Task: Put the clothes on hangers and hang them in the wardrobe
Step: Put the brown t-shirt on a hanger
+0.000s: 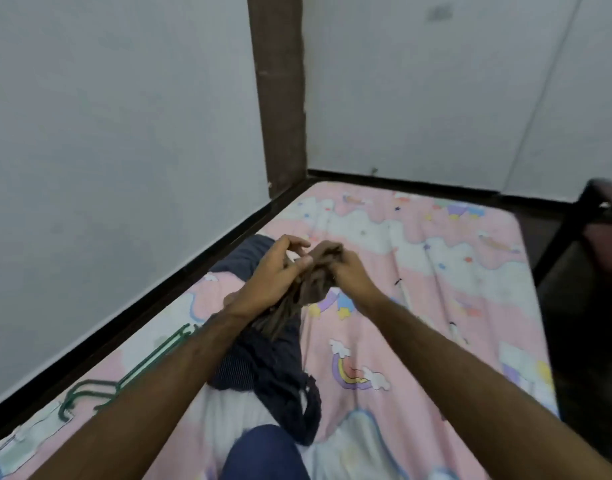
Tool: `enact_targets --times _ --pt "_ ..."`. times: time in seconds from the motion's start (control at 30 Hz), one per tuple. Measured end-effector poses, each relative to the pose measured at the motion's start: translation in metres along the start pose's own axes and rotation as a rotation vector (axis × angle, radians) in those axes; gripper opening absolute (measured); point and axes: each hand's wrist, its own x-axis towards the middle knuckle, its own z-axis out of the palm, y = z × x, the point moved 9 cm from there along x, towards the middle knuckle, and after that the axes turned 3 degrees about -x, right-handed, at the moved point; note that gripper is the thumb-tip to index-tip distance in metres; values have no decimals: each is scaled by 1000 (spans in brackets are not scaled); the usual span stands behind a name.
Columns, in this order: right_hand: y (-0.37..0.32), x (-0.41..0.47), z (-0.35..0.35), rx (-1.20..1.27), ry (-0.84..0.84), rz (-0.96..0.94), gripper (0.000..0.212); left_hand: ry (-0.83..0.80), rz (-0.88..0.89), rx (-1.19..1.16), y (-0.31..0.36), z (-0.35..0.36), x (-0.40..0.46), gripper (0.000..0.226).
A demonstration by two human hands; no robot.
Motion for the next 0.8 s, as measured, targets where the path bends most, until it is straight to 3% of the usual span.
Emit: enact_targets --times 0.07,0.17,0.3,0.37,0.53,0.63,0.7,0.8 --pt "-42 -14 -47 96 127 16 33 -148 -4 8 30 19 -1 42" --pt "-100 -37 -103 209 209 -6 22 -266 49 237 60 37 1 36" --pt "-153 -64 -172 280 200 -55 25 -226 178 385 111 47 20 22" --pt "-172 -79 -215 273 273 -92 22 -120 266 421 141 44 30 34" --pt "-183 -111 -306 217 447 -109 18 -245 163 -200 201 65 39 31" --pt "-180 -123 -342 221 463 -140 15 -354 97 -378 220 89 46 47" --pt "-177 -131 -361 256 445 -151 18 -491 -1 -528 221 106 45 71" --pt "-177 -145 -380 354 328 -208 24 -679 -43 -671 225 118 38 93"
